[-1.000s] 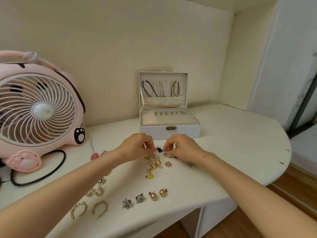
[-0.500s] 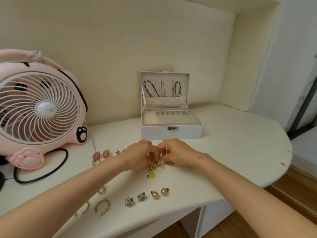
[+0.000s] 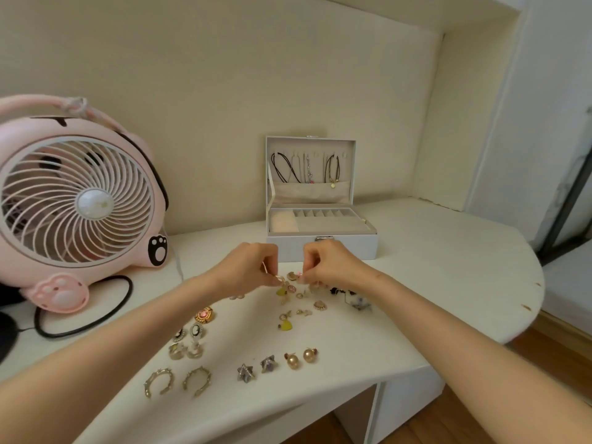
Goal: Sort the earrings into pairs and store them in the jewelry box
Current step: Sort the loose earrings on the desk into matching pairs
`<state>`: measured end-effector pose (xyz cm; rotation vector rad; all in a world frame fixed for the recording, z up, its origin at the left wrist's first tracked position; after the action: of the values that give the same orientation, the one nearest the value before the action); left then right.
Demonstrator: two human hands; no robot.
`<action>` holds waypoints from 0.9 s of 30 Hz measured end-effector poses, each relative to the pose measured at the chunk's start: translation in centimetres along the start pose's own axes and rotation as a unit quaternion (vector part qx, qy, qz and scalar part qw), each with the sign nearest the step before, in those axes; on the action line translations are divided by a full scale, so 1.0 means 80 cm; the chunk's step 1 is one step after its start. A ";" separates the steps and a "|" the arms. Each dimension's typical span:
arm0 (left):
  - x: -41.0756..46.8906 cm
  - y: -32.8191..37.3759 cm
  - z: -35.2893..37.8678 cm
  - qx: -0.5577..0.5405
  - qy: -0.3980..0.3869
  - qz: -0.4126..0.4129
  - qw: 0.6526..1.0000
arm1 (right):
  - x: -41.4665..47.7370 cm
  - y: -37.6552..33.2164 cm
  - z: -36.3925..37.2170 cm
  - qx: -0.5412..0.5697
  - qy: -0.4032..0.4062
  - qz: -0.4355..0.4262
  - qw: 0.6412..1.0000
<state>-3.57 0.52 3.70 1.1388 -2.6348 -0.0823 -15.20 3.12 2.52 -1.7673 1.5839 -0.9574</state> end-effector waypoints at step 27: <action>-0.046 -0.084 0.008 0.047 -0.045 -0.135 0.989 | 0.032 -0.035 0.114 0.002 -0.006 0.044 0.999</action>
<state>3.42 -1.49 1.24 1.5527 -2.5685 -0.0653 -6.02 0.53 -0.17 -1.6822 1.6368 -0.9072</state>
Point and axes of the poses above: each hand's wrist, its own x-axis towards the middle knuckle, its own z-axis out of the palm, y = z × x, the point moved 9 cm from there along x, towards the middle knuckle, and after that the axes turned 13 degrees about x, right-handed, at the moved point
